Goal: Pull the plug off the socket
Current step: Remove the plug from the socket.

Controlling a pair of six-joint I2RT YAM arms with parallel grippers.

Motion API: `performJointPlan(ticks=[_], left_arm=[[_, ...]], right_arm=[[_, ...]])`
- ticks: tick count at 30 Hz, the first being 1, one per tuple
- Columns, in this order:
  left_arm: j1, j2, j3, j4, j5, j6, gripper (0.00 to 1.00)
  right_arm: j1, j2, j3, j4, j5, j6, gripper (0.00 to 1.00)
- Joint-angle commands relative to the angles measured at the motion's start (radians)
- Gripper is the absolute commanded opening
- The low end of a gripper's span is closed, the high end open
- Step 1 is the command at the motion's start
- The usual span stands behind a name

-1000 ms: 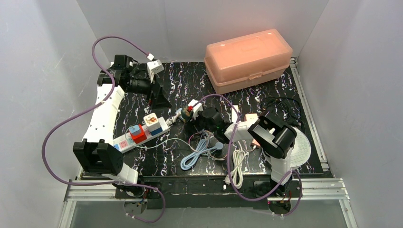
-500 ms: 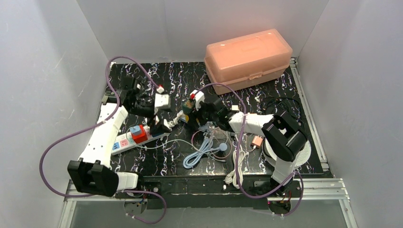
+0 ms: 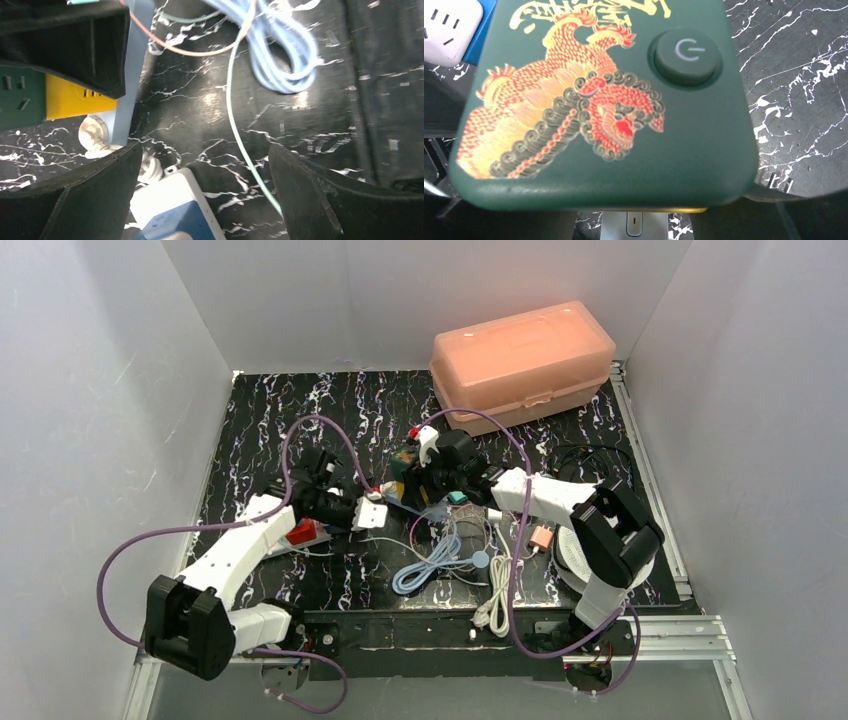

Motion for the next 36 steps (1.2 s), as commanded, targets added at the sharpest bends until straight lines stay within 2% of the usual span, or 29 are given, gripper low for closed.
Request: performJointPlan(ticks=[1,6,8,10,14,16,22,24,28,29,30,32,34,36], left_arm=[[-0.046,0.021,-0.126,0.331,-0.118,-0.064,0.98],[-0.078,0.109,-0.208,0.643,-0.217,-0.083,0.98],[-0.082,0.13,-0.197,0.684,-0.229,-0.111,0.98],[-0.082,0.118,-0.16,0.608,-0.208,-0.097,0.98],[-0.078,0.06,-0.038,0.272,-0.137,-0.039,0.98],[-0.076,0.018,0.0,0.144,-0.092,-0.064,0.98],[-0.071,-0.156,0.012,-0.01,0.124,-0.187,0.98],[-0.069,-0.184,0.03,-0.069,0.197,-0.154,0.98],[-0.068,-0.156,0.068,-0.087,0.209,-0.073,0.98],[-0.068,-0.134,0.071,-0.04,0.182,-0.099,0.98],[-0.068,-0.106,0.068,0.056,0.135,-0.219,0.98],[-0.069,-0.04,0.053,0.27,0.01,-0.338,0.98],[-0.072,0.015,0.016,0.441,-0.092,-0.38,0.98],[-0.077,0.046,-0.04,0.555,-0.145,-0.345,0.98]], right_arm=[[0.022,-0.12,0.118,0.114,-0.024,0.064,0.01],[0.034,-0.127,0.112,0.085,0.009,0.072,0.01],[0.037,-0.123,0.113,0.064,0.021,0.063,0.01],[0.037,-0.118,0.107,0.052,0.031,0.053,0.01],[0.039,-0.105,0.094,0.043,0.051,0.042,0.01],[0.039,-0.098,0.089,0.049,0.059,0.044,0.01],[0.039,-0.088,0.089,0.057,0.061,0.051,0.01],[0.039,-0.09,0.088,0.053,0.063,0.047,0.01],[0.039,-0.094,0.088,0.047,0.061,0.041,0.01],[0.04,-0.095,0.09,0.045,0.059,0.043,0.01],[0.04,-0.095,0.094,0.044,0.054,0.046,0.01],[0.04,-0.101,0.098,0.04,0.053,0.058,0.01],[0.04,-0.106,0.098,0.039,0.053,0.066,0.01],[0.041,-0.107,0.099,0.03,0.055,0.071,0.01]])
